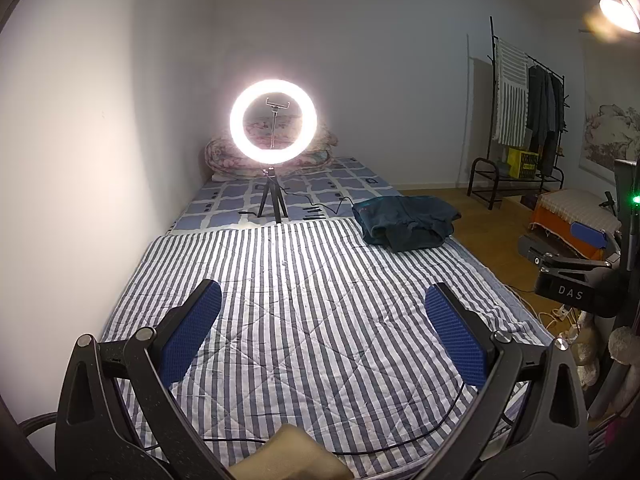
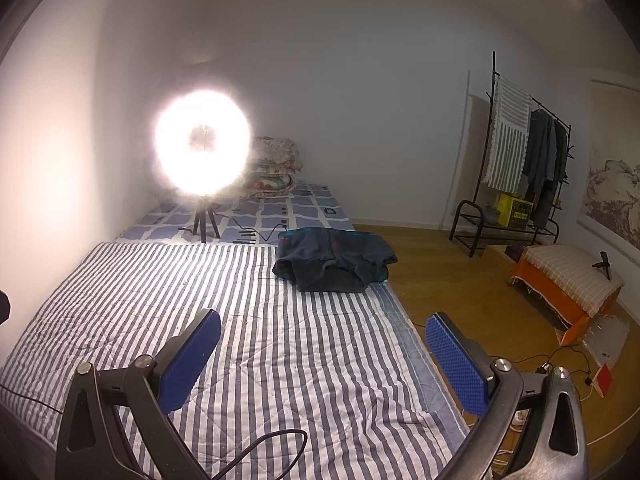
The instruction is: Fold large clothes
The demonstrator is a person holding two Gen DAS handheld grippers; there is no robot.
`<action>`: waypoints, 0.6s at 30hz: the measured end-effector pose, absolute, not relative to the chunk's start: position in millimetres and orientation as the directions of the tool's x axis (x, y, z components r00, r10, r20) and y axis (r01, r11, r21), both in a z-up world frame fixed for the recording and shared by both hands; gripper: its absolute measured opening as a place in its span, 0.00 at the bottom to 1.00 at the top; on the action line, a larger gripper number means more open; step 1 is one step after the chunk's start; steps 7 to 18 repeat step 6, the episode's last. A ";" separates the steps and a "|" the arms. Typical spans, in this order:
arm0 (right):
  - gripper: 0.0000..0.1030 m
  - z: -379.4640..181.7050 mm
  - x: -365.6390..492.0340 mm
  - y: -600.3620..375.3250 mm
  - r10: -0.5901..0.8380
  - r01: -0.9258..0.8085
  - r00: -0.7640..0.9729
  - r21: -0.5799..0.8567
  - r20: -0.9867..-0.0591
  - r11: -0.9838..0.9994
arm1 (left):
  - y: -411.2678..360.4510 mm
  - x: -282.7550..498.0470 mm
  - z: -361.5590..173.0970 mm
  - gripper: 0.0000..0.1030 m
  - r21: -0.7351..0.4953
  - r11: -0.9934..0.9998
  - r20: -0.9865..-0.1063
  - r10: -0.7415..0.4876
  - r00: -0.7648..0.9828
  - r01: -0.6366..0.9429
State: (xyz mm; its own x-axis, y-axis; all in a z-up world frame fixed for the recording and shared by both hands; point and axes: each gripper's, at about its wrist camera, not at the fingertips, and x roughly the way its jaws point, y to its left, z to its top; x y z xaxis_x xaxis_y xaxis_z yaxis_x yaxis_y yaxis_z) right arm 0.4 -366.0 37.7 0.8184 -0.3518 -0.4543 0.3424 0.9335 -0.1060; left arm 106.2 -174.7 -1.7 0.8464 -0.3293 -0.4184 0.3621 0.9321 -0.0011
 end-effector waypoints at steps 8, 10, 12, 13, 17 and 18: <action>1.00 36.8 2.3 -366.8 -0.347 0.336 0.820 -0.109 -0.455 0.936 | -172.6 100.6 -1.4 1.00 0.012 0.935 -0.386 -0.321 0.865 0.353; 1.00 36.8 2.3 -366.8 -0.347 0.336 0.820 -0.109 -0.455 0.936 | -172.6 100.6 -1.4 1.00 0.012 0.935 -0.386 -0.321 0.865 0.353; 1.00 36.8 2.3 -366.8 -0.347 0.336 0.820 -0.109 -0.455 0.936 | -172.6 100.6 -1.4 1.00 0.012 0.935 -0.386 -0.321 0.865 0.353; 1.00 36.8 2.3 -366.8 -0.347 0.336 0.820 -0.109 -0.455 0.936 | -172.6 100.6 -1.4 1.00 0.012 0.935 -0.386 -0.321 0.865 0.353; 1.00 36.8 2.3 -366.8 -0.347 0.336 0.820 -0.109 -0.455 0.936 | -172.6 100.6 -1.4 1.00 0.012 0.935 -0.386 -0.321 0.865 0.353; 1.00 36.8 2.3 -366.8 -0.347 0.336 0.820 -0.109 -0.455 0.936 | -172.6 100.6 -1.4 1.00 0.012 0.935 -0.386 -0.321 0.865 0.353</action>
